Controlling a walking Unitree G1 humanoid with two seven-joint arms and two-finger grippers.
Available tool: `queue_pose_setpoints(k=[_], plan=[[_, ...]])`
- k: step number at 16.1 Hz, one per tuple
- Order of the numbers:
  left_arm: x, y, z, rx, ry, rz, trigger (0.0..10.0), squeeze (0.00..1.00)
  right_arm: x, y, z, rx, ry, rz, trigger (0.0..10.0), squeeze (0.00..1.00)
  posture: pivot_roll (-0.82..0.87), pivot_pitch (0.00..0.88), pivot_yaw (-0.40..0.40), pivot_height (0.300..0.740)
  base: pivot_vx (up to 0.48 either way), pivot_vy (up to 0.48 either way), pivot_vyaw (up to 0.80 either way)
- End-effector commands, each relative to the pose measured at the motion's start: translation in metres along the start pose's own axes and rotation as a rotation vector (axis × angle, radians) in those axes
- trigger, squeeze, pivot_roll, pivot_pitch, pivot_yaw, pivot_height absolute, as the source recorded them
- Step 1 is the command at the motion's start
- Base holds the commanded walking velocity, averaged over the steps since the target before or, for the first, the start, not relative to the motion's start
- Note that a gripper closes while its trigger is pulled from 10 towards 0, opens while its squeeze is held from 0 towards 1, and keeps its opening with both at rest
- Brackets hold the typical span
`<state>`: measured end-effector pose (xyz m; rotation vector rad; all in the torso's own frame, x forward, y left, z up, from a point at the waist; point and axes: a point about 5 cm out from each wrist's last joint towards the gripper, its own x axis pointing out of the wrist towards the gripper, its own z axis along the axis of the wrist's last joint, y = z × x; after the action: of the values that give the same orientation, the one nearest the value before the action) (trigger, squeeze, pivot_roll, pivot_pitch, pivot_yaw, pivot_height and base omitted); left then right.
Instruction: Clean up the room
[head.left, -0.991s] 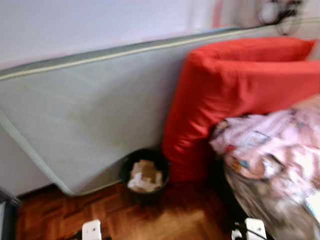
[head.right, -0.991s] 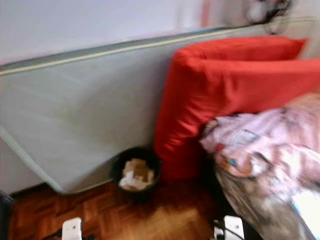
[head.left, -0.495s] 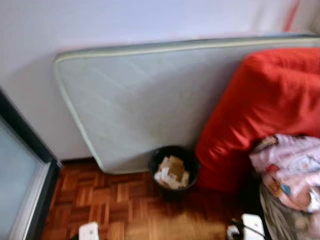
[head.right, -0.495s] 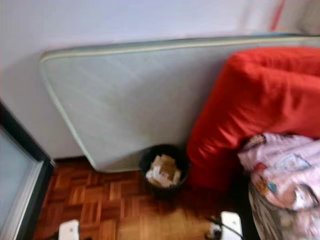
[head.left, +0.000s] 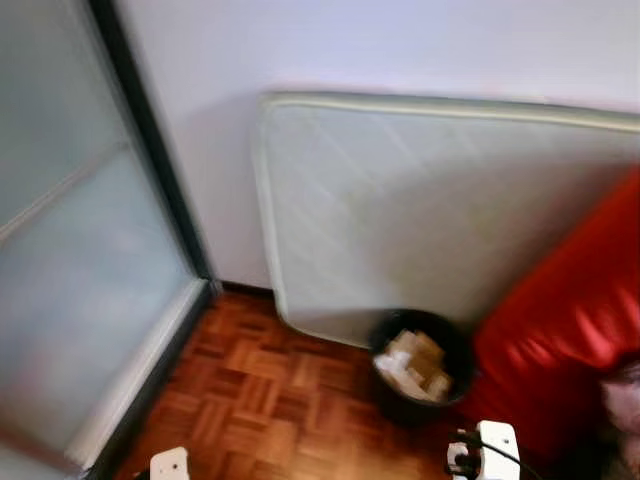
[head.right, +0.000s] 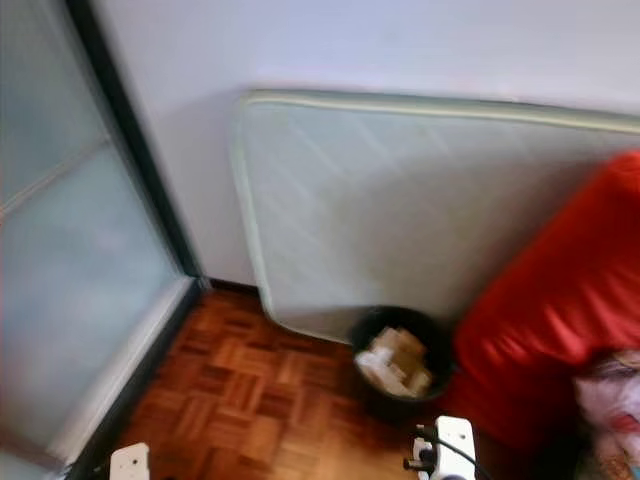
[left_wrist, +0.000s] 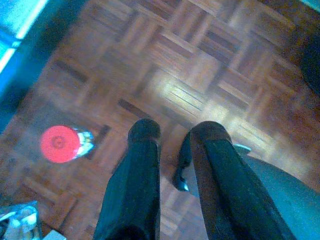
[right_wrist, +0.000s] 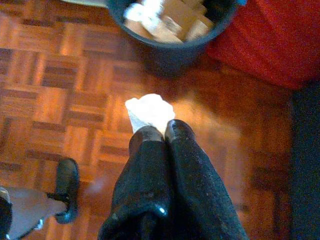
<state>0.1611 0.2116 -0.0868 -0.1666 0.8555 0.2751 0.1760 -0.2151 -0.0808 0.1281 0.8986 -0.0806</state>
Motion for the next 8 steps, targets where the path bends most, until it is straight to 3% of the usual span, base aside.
queue_pose_setpoints(k=[1, 6, 8], plan=[[0.0002, -0.0055, -0.0011, 0.002, 0.004, -0.013, 10.0, 0.00, -0.0038, -0.0084, -0.0096, 0.017, 0.025, -0.030, 10.0, 0.00, 0.08, 0.000, 0.005, 0.740, 0.000, 0.000, 0.00], [0.0005, -0.0052, 0.0004, 0.001, -0.002, -0.012, 10.0, 0.00, -0.0035, -0.0081, -0.0084, 0.032, 0.014, -0.035, 10.0, 0.00, 0.07, 0.000, 0.006, 0.740, 0.000, 0.000, 0.00], [0.0006, -0.0052, 0.0008, -0.002, -0.004, -0.011, 10.0, 0.00, -0.0035, -0.0081, -0.0082, 0.030, 0.013, -0.035, 10.0, 0.00, 0.08, 0.000, 0.004, 0.740, 0.253, 0.000, 0.00]])
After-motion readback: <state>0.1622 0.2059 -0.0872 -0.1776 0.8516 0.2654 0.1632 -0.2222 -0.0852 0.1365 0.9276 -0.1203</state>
